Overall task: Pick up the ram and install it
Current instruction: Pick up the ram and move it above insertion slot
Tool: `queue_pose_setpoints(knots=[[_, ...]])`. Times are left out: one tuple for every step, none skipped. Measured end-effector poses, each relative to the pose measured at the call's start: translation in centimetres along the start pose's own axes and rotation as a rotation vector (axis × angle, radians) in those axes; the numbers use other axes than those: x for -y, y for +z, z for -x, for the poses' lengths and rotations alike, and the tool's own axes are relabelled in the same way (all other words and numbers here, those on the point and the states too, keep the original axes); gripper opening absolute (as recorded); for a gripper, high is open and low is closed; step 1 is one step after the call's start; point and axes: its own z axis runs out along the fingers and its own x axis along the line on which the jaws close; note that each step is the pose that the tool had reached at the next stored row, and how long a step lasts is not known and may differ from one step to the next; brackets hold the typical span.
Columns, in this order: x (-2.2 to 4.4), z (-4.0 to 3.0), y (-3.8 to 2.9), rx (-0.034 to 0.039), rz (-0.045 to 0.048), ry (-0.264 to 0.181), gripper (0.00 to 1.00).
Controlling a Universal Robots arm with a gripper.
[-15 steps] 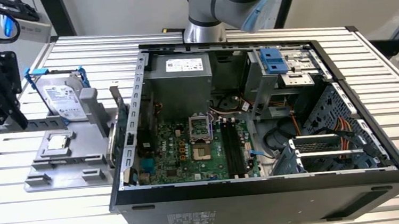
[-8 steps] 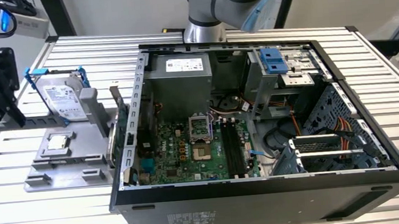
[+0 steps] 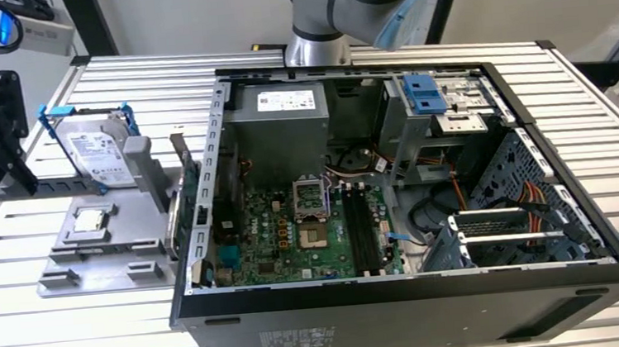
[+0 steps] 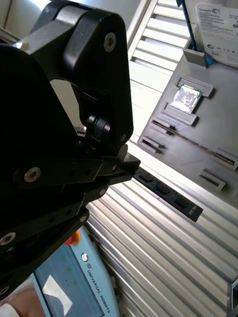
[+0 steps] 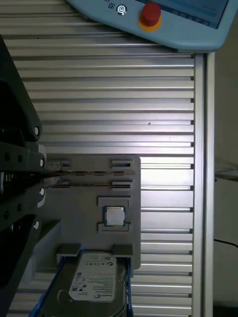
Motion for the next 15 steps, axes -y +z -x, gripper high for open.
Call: queue_pose_setpoints(knots=[[0.0, 0.0, 0.0, 0.0001, -0.0001, 0.0, 0.0], [0.0, 0.0, -0.01, 0.0001, -0.0001, 0.0, 0.0], [0.0, 0.0, -0.02, 0.0001, -0.0001, 0.0, 0.0], [0.0, 0.0, -0.03, 0.0, 0.0, 0.0, 0.0], [0.0, 0.0, -0.05, 0.0, 0.0, 0.0, 0.0], [0.03, 0.01, -0.06, -0.0001, 0.0, 0.0, 0.0], [0.1, 0.01, -0.07, -0.0002, 0.0001, 0.0, 0.0], [0.18, 0.0, -0.06, -0.0002, 0.0, 0.0, 0.0], [0.27, 0.0, -0.06, -0.0001, 0.0, 0.0, 0.0], [0.37, 0.0, -0.06, -0.0001, 0.0, 0.0, 0.0], [0.48, 0.01, -0.06, 0.0, 0.0, 0.0, 0.0], [0.61, 0.01, -0.07, 0.0, 0.0, 0.0, 0.0], [0.75, 0.01, -0.08, 0.0, 0.0001, 0.0, 0.0], [0.89, 0.01, -0.08, -0.0001, 0.0002, 0.0, 0.0], [1.05, 0.01, -0.08, -0.0001, 0.0001, 0.0, 0.0]])
